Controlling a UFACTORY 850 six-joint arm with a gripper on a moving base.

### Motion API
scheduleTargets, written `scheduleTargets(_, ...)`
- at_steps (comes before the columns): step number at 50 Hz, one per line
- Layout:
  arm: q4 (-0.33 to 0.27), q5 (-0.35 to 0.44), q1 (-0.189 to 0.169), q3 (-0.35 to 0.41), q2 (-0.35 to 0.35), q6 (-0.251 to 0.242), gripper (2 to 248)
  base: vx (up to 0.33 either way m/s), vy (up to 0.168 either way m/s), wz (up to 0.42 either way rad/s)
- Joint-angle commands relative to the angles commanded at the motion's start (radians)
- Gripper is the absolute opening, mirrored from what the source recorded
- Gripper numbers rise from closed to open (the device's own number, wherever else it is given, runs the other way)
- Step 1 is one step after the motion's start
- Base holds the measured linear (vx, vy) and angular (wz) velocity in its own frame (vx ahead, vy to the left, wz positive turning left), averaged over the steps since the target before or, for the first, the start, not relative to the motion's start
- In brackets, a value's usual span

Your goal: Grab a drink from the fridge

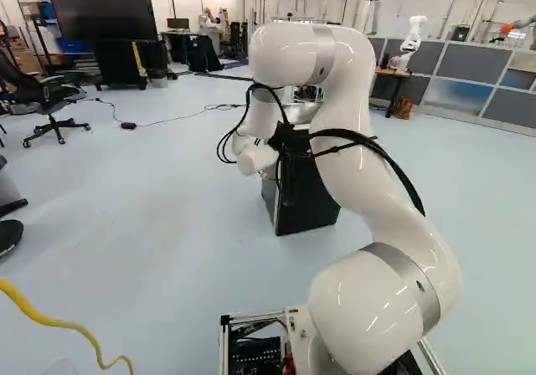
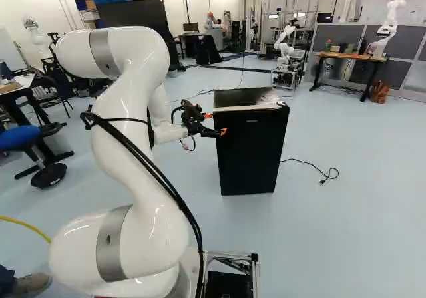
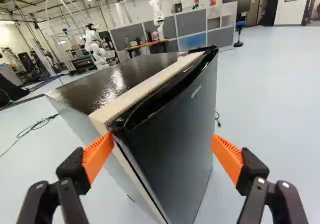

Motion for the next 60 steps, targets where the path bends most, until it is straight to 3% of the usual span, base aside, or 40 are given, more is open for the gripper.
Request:
scheduleTargets(37,0.0,0.0,0.012,0.098,0.058,0.0,247,0.0,0.0,0.0)
scheduleTargets(60,0.0,0.0,0.056,0.157,0.092,0.0,247,0.0,0.0,0.0)
